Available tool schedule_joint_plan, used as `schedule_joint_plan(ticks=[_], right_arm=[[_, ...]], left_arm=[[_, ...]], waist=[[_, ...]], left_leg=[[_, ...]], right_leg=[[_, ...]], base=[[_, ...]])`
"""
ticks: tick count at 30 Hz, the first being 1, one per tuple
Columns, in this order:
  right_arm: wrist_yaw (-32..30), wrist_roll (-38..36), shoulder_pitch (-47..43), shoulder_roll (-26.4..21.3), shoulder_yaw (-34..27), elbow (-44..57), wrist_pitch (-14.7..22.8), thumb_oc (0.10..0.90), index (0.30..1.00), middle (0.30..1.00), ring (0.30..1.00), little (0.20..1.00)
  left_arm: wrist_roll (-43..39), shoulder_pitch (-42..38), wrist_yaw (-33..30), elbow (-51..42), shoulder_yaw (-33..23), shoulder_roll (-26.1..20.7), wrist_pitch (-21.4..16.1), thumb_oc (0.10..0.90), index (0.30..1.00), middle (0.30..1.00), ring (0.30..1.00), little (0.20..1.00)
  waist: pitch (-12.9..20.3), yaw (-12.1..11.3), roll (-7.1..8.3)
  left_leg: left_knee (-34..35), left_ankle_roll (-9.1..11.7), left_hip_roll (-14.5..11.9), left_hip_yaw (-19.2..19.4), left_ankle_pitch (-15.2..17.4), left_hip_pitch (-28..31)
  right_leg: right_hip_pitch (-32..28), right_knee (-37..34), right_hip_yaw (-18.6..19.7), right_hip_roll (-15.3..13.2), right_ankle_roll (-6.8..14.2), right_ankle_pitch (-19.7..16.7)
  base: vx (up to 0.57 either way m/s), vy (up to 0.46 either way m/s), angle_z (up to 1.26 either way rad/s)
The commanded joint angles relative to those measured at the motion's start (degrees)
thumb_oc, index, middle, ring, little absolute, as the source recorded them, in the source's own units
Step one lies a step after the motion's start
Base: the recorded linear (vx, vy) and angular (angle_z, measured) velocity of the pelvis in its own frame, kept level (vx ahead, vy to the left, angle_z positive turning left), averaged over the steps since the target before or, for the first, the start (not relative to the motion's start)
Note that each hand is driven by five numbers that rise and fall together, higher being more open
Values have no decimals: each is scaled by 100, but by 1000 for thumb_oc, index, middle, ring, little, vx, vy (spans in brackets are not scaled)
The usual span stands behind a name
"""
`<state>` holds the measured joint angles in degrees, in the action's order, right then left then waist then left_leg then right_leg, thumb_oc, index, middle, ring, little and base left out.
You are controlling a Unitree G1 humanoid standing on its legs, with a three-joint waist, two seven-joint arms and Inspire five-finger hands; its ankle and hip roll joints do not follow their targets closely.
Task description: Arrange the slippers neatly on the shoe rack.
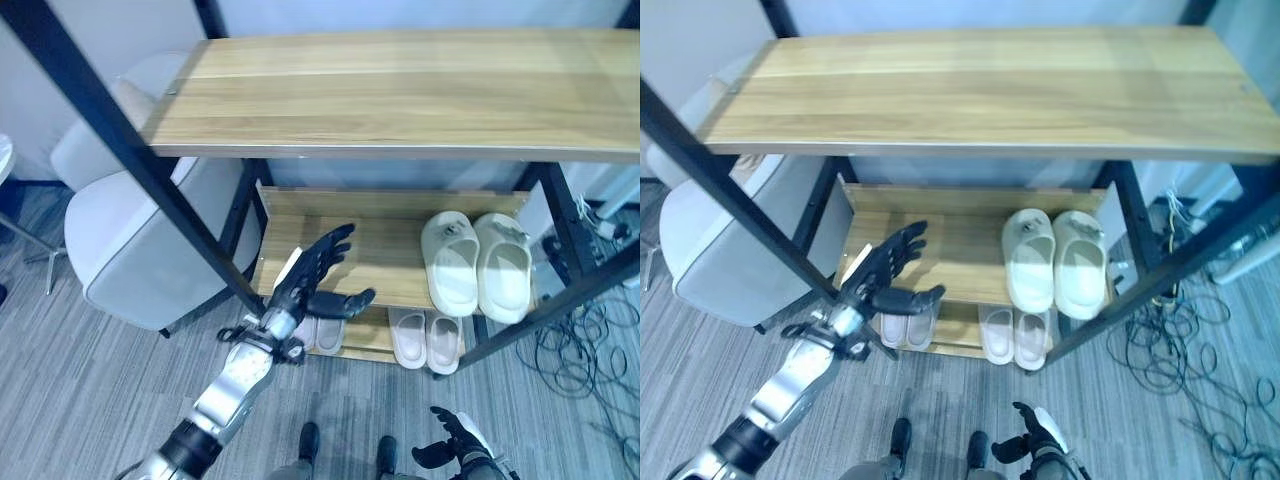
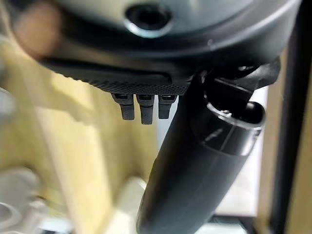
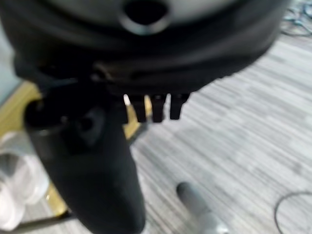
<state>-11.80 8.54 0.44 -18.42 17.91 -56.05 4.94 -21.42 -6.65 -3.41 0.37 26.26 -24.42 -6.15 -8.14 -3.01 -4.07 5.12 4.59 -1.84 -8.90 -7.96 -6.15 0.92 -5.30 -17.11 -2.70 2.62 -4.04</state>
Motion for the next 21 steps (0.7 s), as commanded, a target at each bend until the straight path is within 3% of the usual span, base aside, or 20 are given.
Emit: schedule_joint_plan(ticks=[1, 7, 11, 16, 21], right_arm=[[-13, -6, 117, 47, -138, -173, 84, 800, 900, 900, 900, 900], [47, 11, 113, 23, -221, -289, 62, 800, 900, 900, 900, 900], [74, 6, 133, -8, -270, -365, 70, 800, 900, 900, 900, 900], [128, 39, 66, 14, -266, -570, 25, 800, 900, 900, 900, 900], [90, -8, -26, 118, -329, -935, -40, 800, 900, 900, 900, 900]], left_arm=[[-154, 476, 494, -183, -359, -86, -310, 800, 900, 900, 900, 900], [37, 1406, 725, 162, -713, -362, -183, 800, 900, 900, 900, 900], [853, 1703, 712, 1055, -848, -435, -126, 800, 900, 900, 900, 900], [1944, 1490, 469, 2870, -893, -41, 15, 800, 900, 900, 900, 900], [2405, 1096, 115, 4596, -1027, 419, 162, 800, 900, 900, 900, 900]], waist=[[514, -209, 426], [547, -353, 496], [568, -406, 557], [579, -362, 610], [607, -298, 644]], left_leg=[[-12, 52, 188, 275, 579, 67], [-12, 14, 196, 176, 576, 117], [-12, -22, 209, 146, 589, 134], [-12, -53, 199, 179, 609, 161], [-12, -68, 191, 215, 627, 194]], right_leg=[[-77, 30, -295, -336, 244, 513], [-193, 30, -389, -335, 248, 534], [-227, 30, -422, -344, 261, 532], [-222, 30, -371, -347, 268, 516], [-222, 37, -317, -328, 258, 516]], base=[[27, 20, 19], [26, 26, 18], [17, 41, 12], [5, 44, 0], [1, 15, 0]])
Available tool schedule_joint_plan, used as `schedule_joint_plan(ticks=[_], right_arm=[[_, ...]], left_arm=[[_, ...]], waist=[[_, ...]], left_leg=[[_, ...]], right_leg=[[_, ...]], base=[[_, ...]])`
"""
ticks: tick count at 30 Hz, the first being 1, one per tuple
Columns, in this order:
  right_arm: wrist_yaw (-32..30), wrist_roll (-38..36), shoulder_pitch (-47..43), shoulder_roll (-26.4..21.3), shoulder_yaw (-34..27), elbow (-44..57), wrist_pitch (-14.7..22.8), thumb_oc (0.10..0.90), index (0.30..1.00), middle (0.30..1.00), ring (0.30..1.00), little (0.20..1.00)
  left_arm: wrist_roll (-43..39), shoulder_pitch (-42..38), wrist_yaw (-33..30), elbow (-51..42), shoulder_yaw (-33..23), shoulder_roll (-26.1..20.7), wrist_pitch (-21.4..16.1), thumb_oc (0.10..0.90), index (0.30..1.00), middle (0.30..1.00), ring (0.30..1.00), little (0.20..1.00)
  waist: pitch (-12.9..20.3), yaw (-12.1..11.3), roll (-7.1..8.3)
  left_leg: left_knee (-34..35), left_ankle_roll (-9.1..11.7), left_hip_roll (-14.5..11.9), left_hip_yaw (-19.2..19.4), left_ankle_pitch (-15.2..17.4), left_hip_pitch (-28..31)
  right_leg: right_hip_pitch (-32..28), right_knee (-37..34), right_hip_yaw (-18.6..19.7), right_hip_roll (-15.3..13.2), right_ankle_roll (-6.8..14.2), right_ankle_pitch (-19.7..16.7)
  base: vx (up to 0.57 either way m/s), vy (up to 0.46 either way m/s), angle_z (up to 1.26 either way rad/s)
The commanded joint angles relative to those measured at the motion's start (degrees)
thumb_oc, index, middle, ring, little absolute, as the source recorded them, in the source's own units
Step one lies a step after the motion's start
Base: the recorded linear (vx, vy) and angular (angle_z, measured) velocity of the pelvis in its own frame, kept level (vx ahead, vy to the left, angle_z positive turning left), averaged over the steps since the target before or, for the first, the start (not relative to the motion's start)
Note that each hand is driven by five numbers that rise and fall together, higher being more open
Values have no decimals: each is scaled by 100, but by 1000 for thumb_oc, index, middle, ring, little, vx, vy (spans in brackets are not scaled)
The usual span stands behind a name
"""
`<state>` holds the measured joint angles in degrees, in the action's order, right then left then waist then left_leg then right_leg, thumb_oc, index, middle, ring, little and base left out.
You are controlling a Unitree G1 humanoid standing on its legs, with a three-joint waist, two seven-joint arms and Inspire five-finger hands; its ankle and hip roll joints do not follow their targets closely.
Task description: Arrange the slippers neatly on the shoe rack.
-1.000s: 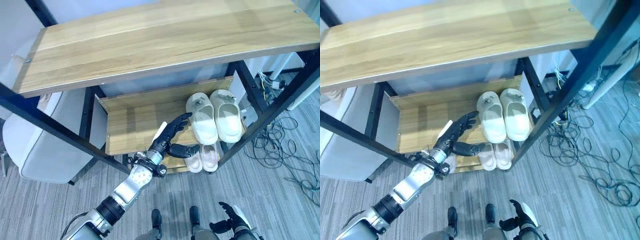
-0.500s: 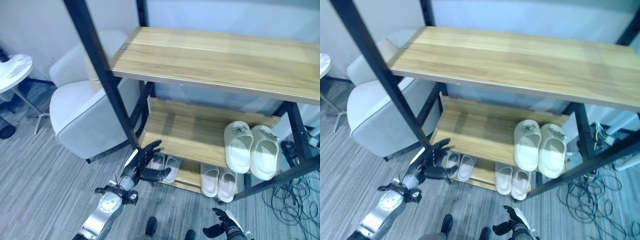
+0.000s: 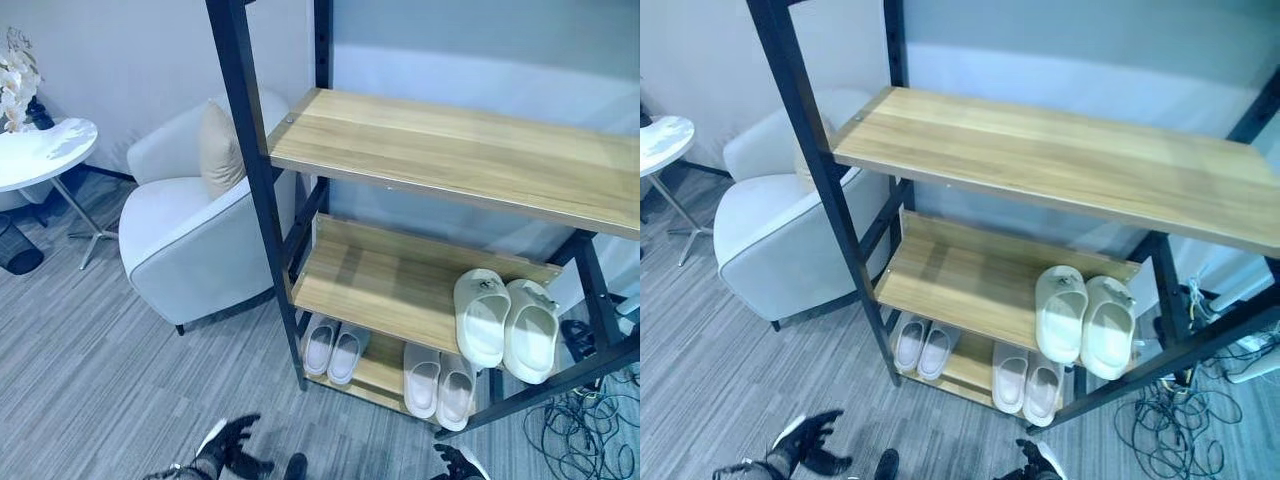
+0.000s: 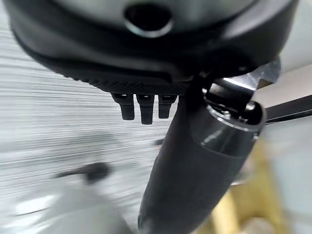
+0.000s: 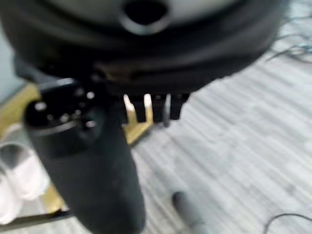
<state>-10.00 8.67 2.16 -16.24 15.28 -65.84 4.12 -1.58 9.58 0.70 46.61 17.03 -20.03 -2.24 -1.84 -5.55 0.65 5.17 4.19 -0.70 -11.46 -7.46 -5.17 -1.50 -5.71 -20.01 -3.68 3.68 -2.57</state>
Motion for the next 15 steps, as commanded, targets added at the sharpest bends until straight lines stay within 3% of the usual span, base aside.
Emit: schedule_joint_plan(ticks=[1, 7, 15], right_arm=[[-125, -29, -230, -86, -86, -47, 31, 800, 900, 900, 900, 900], [-210, -134, -335, 0, -133, -367, 27, 800, 900, 900, 900, 900], [-239, -295, -376, 12, -251, -486, 31, 800, 900, 900, 900, 900]], left_arm=[[502, -632, -414, 358, -133, 78, -211, 800, 900, 900, 900, 900], [811, -1040, -812, 1944, -293, 377, -127, 800, 900, 900, 900, 900], [892, -1109, -951, 2344, -409, 468, -88, 800, 900, 900, 900, 900]], waist=[[-14, -27, 176], [41, 111, 195], [94, 238, 151]], left_leg=[[-17, -29, 76, 485, 586, 108], [-17, -37, 53, 626, 637, 186], [-17, -84, 33, 825, 707, 300]], right_leg=[[23, 78, -3, -225, 151, 370], [43, 84, 149, -201, 156, 354], [77, 90, 392, -192, 182, 302]], base=[[9, 39, -1], [5, 33, -14], [11, 30, -19]])
